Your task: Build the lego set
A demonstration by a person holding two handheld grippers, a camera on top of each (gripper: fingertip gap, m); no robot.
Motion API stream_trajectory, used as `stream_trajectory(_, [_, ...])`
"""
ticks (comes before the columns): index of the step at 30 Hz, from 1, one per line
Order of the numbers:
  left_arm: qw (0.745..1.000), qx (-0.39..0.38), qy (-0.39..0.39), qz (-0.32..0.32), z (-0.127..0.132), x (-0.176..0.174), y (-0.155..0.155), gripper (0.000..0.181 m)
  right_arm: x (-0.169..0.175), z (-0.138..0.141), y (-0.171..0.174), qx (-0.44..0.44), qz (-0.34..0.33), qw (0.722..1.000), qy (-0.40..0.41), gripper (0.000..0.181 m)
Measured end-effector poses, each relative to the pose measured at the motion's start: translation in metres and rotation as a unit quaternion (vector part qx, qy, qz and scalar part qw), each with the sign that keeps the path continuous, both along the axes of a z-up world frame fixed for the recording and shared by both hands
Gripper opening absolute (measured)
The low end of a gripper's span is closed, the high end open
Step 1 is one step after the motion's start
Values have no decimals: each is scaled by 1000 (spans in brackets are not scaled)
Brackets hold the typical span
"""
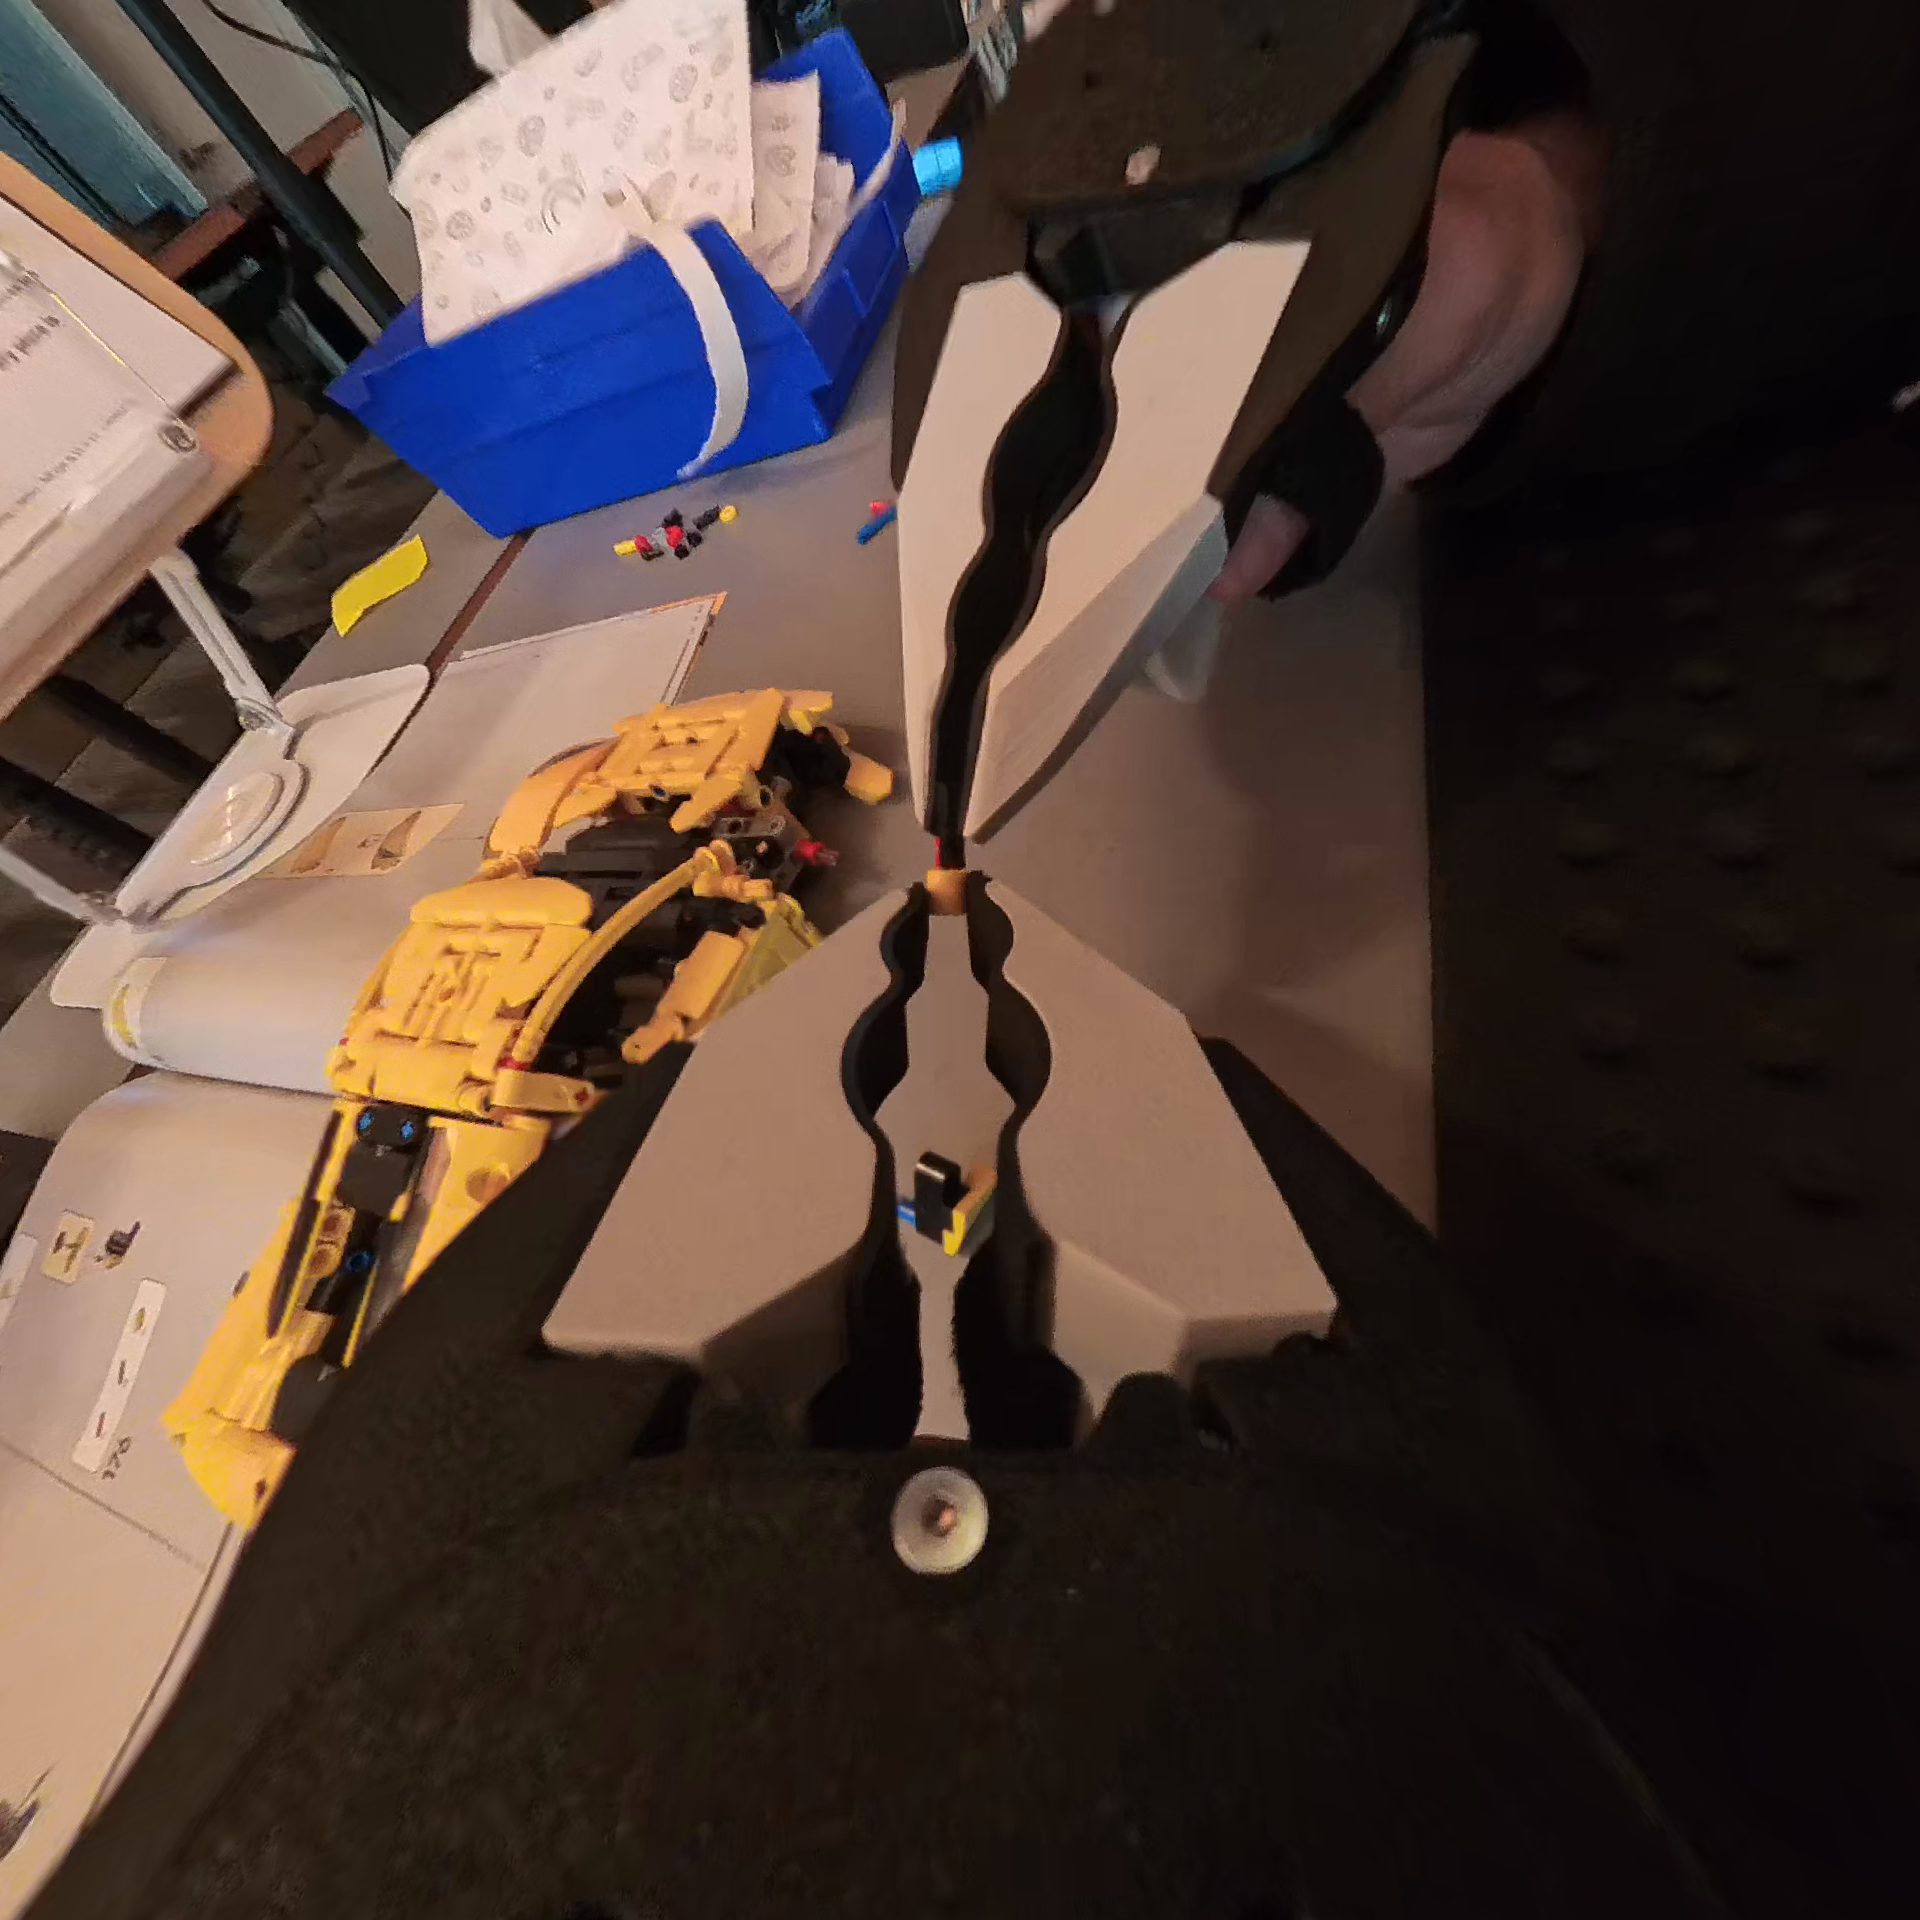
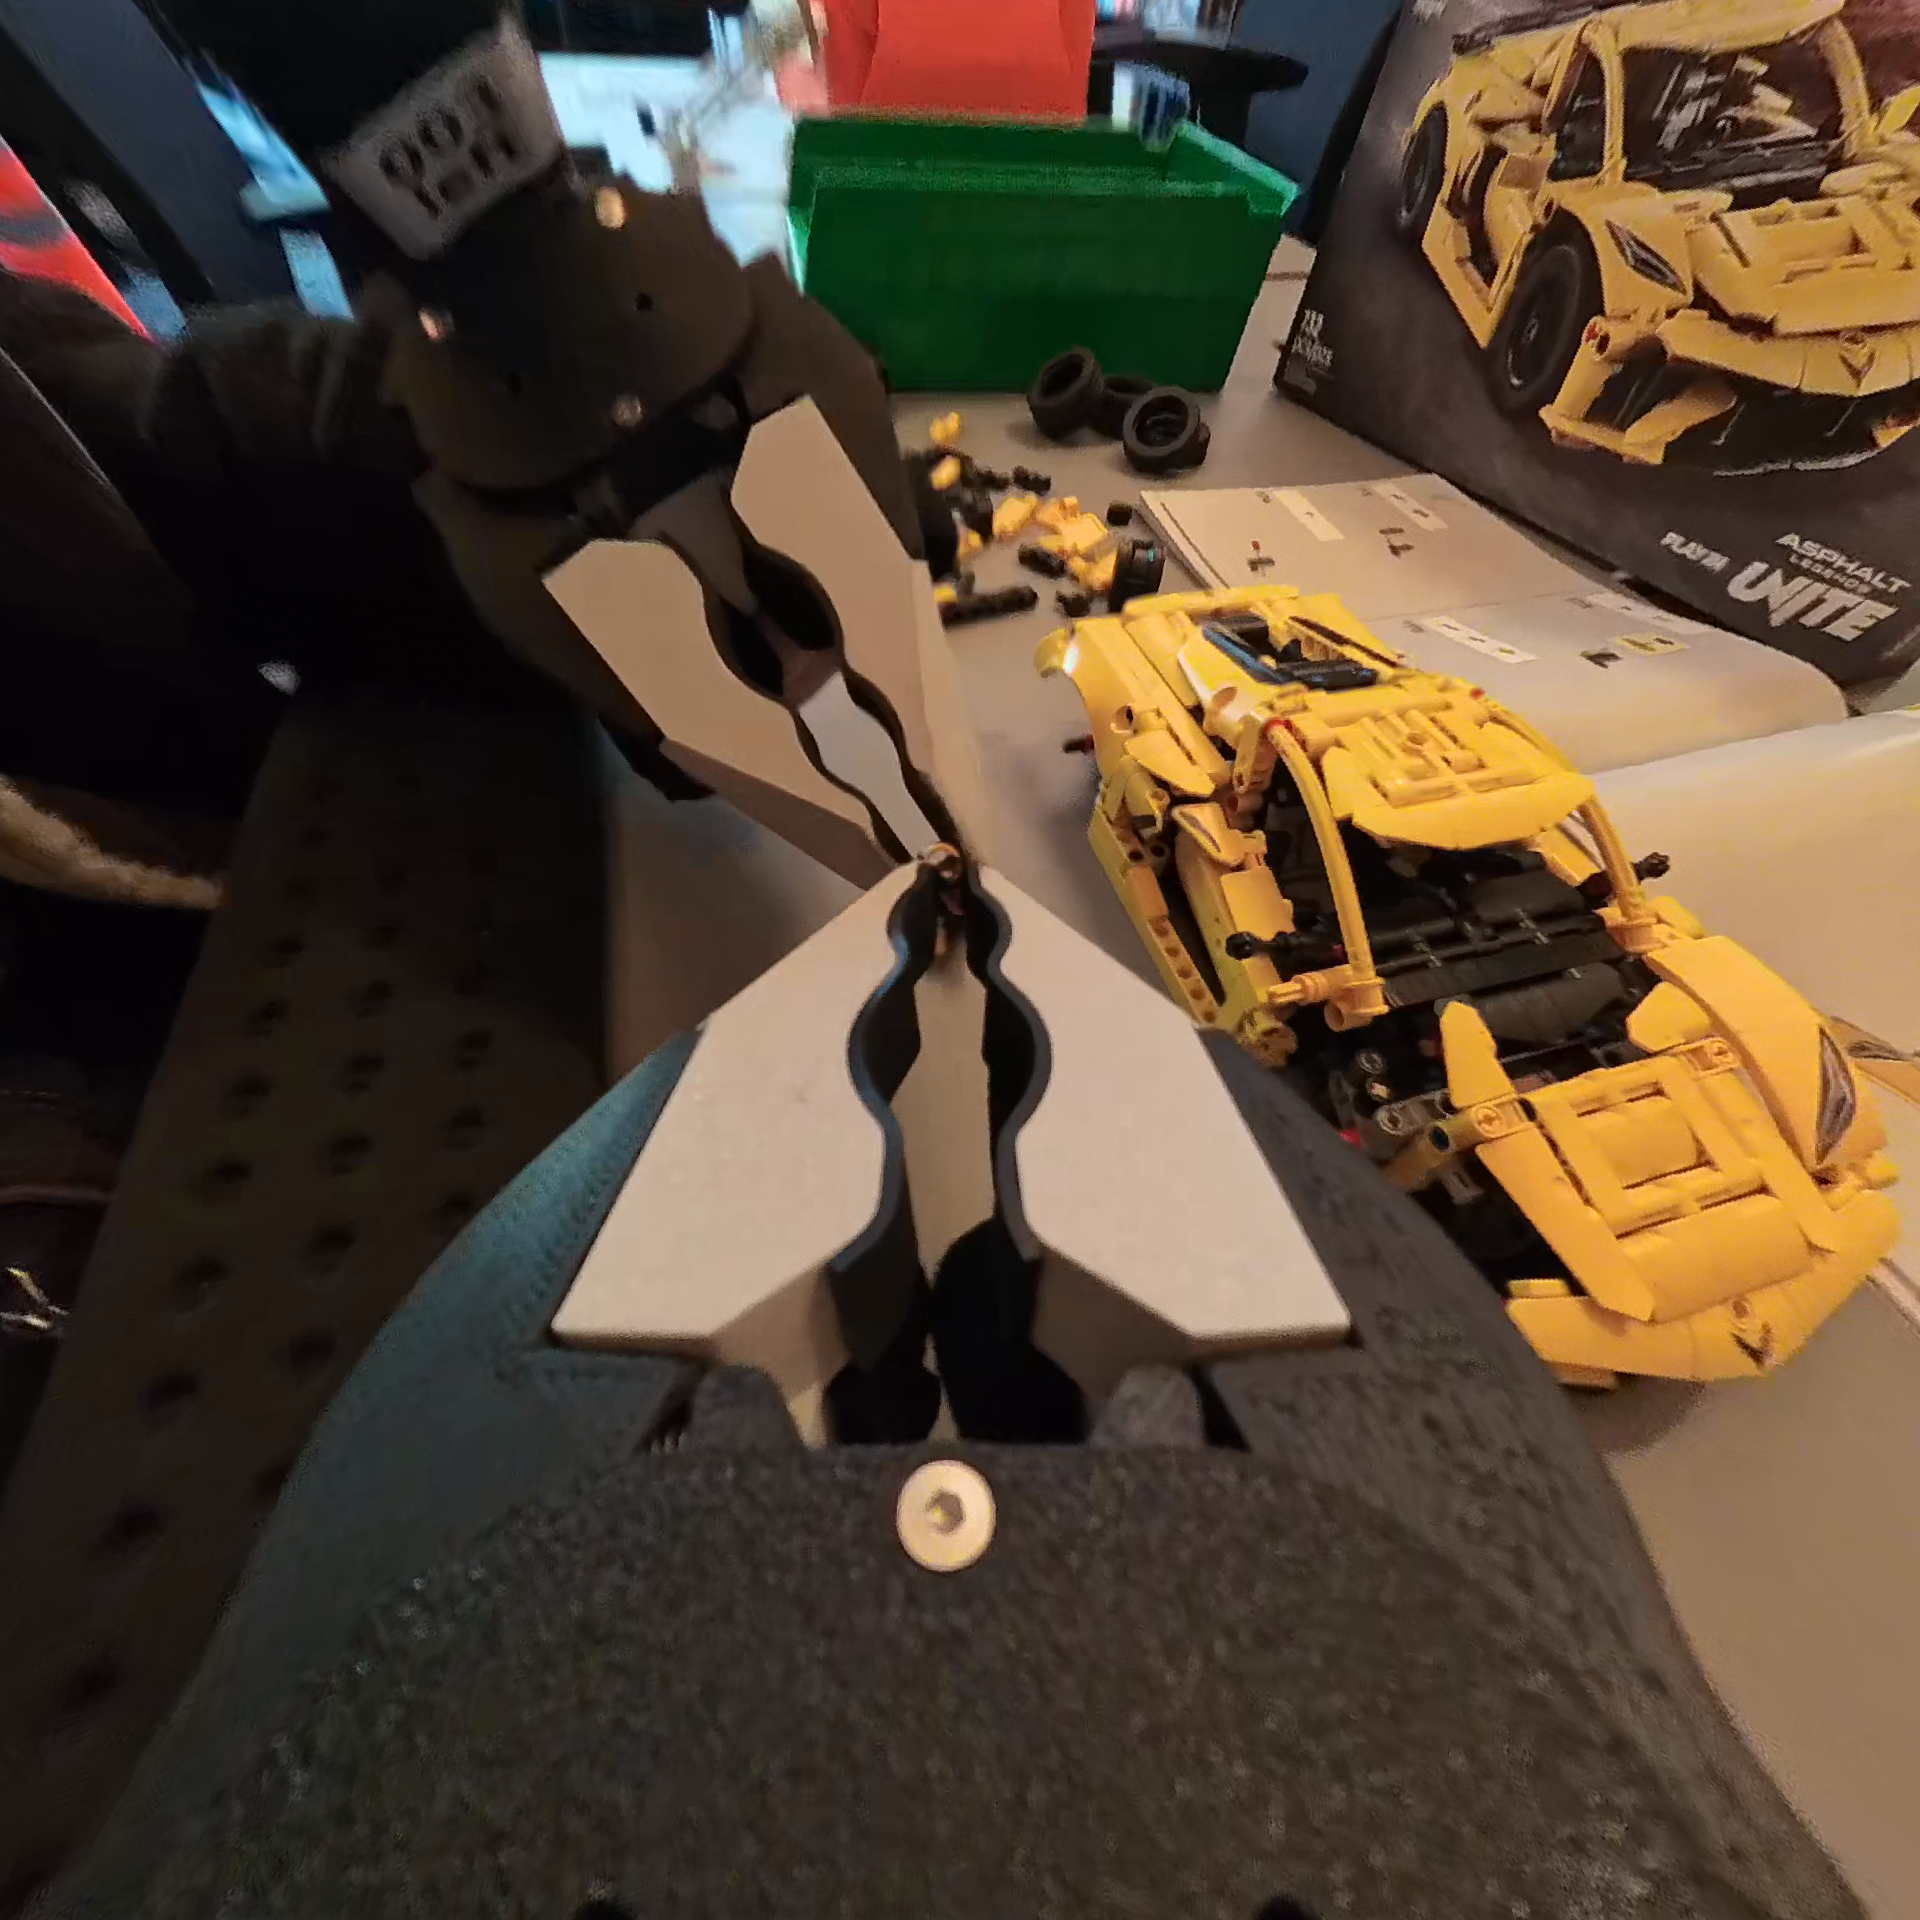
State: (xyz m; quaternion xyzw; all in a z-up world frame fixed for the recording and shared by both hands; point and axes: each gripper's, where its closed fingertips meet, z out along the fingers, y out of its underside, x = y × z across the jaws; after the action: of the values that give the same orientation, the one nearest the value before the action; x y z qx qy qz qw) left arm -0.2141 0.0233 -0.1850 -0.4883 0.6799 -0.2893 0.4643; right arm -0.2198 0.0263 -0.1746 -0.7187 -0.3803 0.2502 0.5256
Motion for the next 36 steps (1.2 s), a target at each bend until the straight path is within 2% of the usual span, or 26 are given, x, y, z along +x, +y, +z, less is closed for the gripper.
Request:
stream_trajectory(4, [997,-50,-46,-21,18,-1,-6,6,0,17,-4,-58,27,991,118,3])
stream_trajectory(7, [992,-100,-69,-41,28,-4,-11,6,-2,26,-7,-68,41,984,158,3])
stream_trajectory(9, [990,-114,-72,-48,29,-5,-12,7,-4,27,-7,-57,40,986,152,3])
stream_trajectory(25, [996,-73,-42,-25,22,-4,-9,6,-5,19,-6,-61,35,991,117,3])
stream_trajectory(28, [999,-40,-20,-14,14,-3,-8,6,-4,10,-5,-57,27,995,83,3])
stream_trajectory(31, [1000,-21,-14,-11,12,-2,-8,6,-4,8,-6,-68,29,994,81,3])
stream_trajectory(36, [999,47,9,-2,4,-1,-8,5,-3,0,-7,-145,33,983,104,3])
